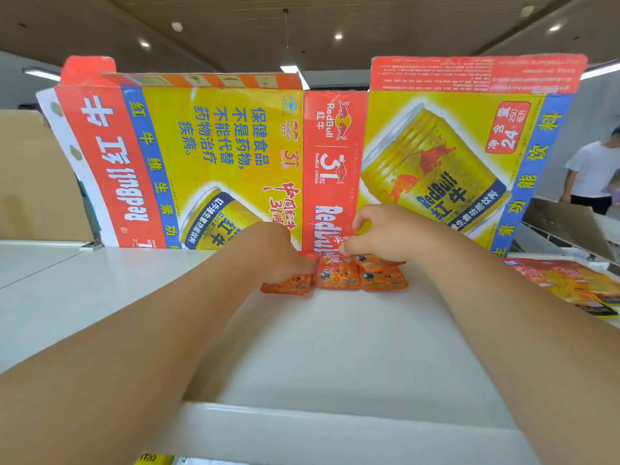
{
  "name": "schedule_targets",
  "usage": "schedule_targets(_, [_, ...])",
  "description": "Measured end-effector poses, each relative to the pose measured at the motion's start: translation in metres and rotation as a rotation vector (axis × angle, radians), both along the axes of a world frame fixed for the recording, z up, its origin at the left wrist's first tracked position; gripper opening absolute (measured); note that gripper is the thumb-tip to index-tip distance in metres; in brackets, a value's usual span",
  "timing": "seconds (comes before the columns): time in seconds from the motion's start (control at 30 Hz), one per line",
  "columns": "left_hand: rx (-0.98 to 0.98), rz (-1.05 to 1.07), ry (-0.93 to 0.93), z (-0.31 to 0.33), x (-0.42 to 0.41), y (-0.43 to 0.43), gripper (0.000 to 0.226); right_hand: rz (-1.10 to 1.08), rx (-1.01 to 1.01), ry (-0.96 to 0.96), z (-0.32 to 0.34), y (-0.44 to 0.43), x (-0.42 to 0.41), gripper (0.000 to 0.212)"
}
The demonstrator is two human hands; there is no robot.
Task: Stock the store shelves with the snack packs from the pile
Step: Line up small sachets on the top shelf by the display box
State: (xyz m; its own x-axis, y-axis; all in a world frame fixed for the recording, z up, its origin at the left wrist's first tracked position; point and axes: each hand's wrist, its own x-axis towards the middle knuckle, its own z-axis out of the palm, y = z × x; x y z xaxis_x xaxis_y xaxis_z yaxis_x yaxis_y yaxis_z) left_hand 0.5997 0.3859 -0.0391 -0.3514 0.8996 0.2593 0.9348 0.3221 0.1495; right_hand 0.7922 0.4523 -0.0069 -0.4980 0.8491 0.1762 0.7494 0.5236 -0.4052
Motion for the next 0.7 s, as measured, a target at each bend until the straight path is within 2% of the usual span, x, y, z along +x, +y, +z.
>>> schedule_targets(0.13, [0.006, -0.009, 0.015, 0.000, 0.002, 0.000, 0.052, -0.012, -0.006, 0.005, -0.001, -0.002, -0.004, 0.043])
schedule_targets(0.23, [0.001, -0.011, 0.019, -0.001, 0.002, 0.000, 0.052, -0.009, 0.007, -0.034, -0.004, -0.007, -0.008, 0.032])
schedule_targets(0.37, [-0.015, -0.004, 0.013, -0.001, 0.001, 0.000, 0.055, -0.007, 0.035, -0.070, -0.015, -0.013, -0.019, 0.029])
schedule_targets(0.53, [-0.001, -0.014, -0.013, 0.002, -0.006, 0.001, 0.053, -0.020, 0.081, -0.072, -0.025, -0.013, -0.032, 0.046])
schedule_targets(0.7, [-0.026, -0.060, 0.011, 0.002, -0.010, 0.001, 0.046, -0.044, 0.107, -0.080, -0.028, -0.012, -0.036, 0.046])
